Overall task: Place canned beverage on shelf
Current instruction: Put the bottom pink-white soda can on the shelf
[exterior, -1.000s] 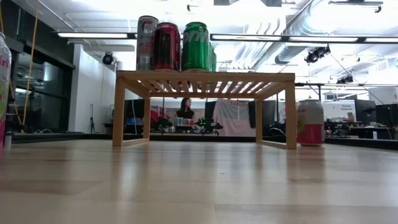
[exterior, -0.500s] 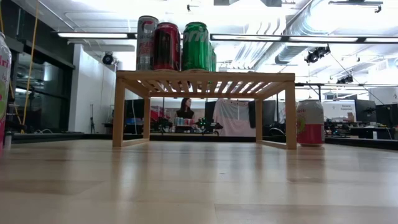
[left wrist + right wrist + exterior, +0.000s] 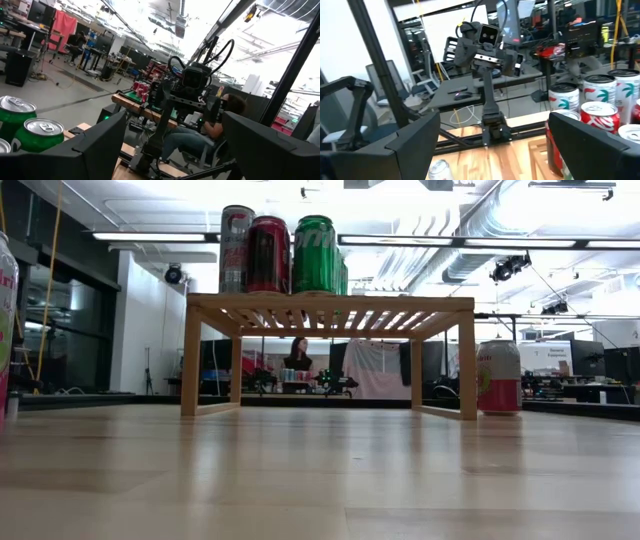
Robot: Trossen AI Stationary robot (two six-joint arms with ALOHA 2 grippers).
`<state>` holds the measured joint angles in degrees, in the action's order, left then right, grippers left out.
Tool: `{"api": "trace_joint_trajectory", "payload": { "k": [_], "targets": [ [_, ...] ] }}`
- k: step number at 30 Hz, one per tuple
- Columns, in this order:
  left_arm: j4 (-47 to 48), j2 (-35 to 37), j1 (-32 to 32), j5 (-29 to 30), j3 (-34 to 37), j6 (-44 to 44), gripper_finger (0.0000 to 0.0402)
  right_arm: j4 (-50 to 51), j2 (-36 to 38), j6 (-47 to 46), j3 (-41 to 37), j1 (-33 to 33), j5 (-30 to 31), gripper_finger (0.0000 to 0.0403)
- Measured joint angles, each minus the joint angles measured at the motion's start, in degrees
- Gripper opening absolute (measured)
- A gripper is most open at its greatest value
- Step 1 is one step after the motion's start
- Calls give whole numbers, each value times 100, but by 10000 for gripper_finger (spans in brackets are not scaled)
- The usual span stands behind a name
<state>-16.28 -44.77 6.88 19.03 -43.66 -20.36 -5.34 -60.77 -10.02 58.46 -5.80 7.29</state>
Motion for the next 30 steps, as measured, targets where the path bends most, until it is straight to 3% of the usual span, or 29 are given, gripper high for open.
{"api": "trace_joint_trajectory", "payload": {
  "k": [30],
  "targets": [
    [22,0,0,2,0,202,319,13,0,-39,0,2,177,358]
  ]
}}
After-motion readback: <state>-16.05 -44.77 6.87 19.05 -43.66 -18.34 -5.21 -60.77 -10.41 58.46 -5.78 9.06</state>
